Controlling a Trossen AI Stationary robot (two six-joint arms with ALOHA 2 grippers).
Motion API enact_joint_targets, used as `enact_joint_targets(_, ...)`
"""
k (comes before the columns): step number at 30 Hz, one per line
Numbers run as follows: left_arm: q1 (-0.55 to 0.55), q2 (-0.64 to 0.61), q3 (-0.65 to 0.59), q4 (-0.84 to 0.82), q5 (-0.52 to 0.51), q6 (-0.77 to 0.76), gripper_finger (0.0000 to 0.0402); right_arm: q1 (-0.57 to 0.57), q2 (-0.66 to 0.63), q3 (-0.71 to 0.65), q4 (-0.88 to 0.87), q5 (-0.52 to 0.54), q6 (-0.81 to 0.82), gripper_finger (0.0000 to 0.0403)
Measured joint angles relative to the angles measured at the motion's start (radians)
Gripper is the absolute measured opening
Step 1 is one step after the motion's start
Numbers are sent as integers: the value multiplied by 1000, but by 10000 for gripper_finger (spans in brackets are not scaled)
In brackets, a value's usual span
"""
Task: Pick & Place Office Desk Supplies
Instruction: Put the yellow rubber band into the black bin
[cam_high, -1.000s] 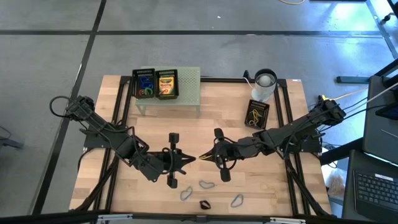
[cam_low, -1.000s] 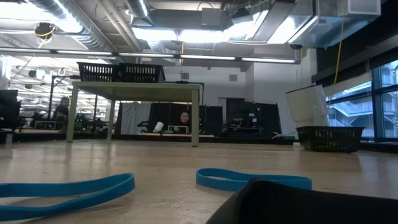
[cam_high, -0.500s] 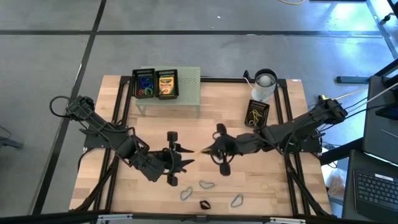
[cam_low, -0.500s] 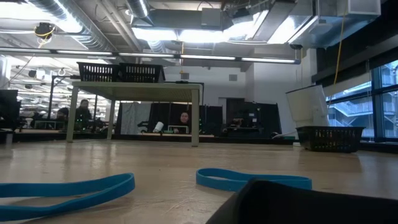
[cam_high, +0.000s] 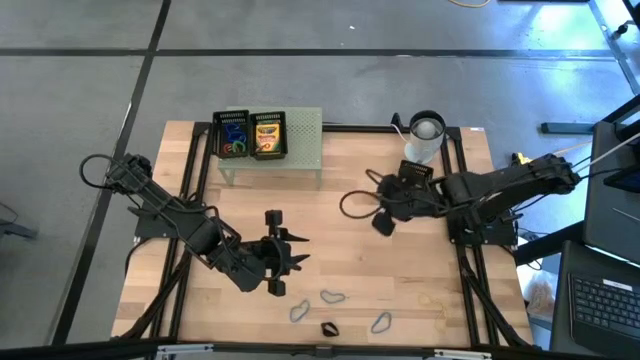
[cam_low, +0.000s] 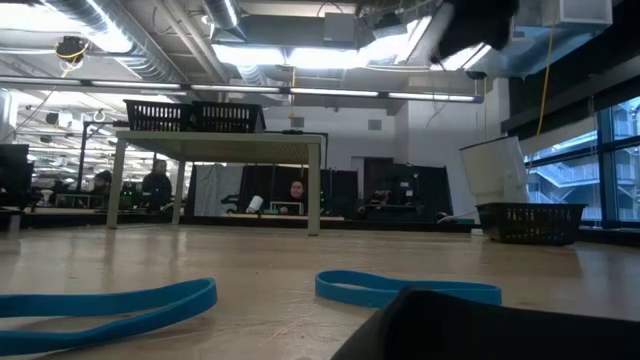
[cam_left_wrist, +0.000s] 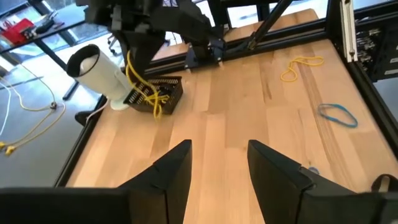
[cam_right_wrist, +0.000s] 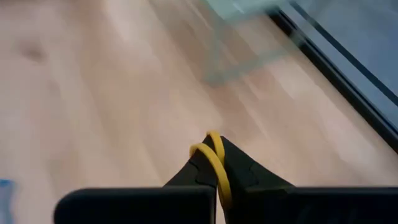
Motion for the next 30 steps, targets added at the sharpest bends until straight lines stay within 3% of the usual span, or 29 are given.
enact_joint_targets(8,0,0,0,-34,10,-38,150,-91,-32,0,-366,37,195,0)
enact_joint_targets(14,-2,0,0,-54,27,-74,150,-174,-32,-38,-523,57,264,0)
enact_joint_targets(24,-5,0,0,-92,27,-97,152,-318,-32,-188,-513,33,268,2)
enact_joint_targets(30,-5,0,0,-101,27,-97,152,-362,-32,-248,-512,30,294,31)
